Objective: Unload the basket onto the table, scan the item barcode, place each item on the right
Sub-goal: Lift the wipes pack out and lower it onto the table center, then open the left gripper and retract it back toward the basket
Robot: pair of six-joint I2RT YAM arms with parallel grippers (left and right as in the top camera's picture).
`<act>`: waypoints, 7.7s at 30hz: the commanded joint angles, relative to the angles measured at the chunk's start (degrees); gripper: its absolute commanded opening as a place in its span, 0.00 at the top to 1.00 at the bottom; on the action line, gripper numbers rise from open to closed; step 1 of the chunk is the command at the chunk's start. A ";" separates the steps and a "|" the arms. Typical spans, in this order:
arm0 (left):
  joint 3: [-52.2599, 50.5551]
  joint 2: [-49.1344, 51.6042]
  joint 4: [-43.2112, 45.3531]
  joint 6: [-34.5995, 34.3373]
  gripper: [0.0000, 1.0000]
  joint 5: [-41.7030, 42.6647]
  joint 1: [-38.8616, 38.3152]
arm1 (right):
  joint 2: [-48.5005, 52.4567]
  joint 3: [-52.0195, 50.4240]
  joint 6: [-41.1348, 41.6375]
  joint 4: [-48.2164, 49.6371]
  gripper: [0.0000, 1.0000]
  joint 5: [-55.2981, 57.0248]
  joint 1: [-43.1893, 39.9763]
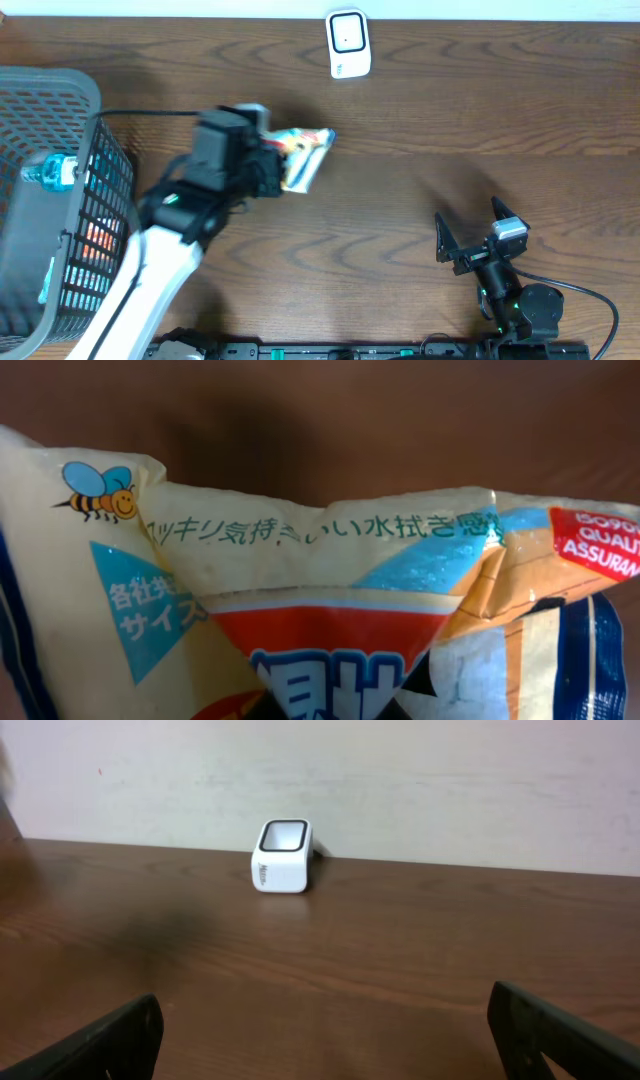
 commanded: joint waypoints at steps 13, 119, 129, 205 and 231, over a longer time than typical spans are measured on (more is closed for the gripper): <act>-1.03 29.51 0.46 0.24 0.93 -4.96 -4.48 | -0.35 -0.20 0.37 -0.17 0.01 0.26 0.39; 30.29 -28.83 2.91 9.75 0.00 -71.91 -4.31 | -0.35 -0.20 0.37 -0.17 0.01 0.26 0.39; 30.29 -28.85 -1.62 9.75 0.00 -72.17 -4.31 | -0.35 -0.20 0.37 -0.17 0.01 0.26 0.39; 38.23 -15.21 37.07 56.63 0.00 -83.41 -3.82 | -0.35 -0.20 0.37 -0.17 0.01 0.26 0.39; 38.12 7.32 3.98 23.30 0.02 -29.14 27.63 | -0.35 -0.20 0.37 -0.17 0.01 0.26 0.39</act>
